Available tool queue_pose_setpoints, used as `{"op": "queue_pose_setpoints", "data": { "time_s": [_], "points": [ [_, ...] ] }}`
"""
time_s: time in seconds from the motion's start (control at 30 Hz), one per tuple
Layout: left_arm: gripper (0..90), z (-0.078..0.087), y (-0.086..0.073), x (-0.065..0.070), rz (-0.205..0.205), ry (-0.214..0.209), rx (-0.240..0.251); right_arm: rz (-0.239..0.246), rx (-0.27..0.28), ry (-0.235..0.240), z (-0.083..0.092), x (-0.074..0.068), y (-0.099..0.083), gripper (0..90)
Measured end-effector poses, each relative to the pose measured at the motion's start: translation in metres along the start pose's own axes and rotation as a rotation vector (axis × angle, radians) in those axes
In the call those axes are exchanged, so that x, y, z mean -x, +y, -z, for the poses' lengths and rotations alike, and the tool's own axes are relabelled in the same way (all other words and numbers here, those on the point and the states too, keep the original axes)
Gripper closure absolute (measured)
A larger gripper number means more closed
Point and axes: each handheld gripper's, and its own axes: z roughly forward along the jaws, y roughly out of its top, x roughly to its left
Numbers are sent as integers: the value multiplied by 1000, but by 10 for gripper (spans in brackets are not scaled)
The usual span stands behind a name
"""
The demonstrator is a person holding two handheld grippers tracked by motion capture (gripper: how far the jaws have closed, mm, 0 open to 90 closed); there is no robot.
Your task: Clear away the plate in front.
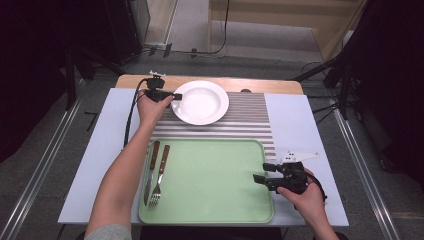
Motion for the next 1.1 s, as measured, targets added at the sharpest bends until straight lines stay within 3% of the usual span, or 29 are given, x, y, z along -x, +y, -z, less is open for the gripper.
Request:
{"op": "queue_pose_setpoints", "data": {
  "time_s": [0.07,0.33,0.43,0.53,0.67,0.93,1.07,1.1],
  "points": [
    [394,-4,-1,0,13,-14,6,0,-2,0,0,0,0,327],
    [396,-15,-6,7,-30,47,-5,-2,-4,5,0,0,0,327],
    [396,-20,-8,11,-31,44,-4,-4,-7,5,-1,1,0,327],
    [408,-25,-10,14,-20,47,5,-5,-4,6,-1,0,0,327],
    [426,-26,-15,11,26,22,40,-4,-3,6,0,1,0,327],
    [467,-26,-18,10,29,18,59,-10,-6,10,-1,1,0,327],
    [490,-26,-17,12,28,44,55,-11,-3,9,-1,1,0,327],
    [514,-26,-17,12,9,51,53,-12,-2,10,-1,1,0,327]
  ]
}}
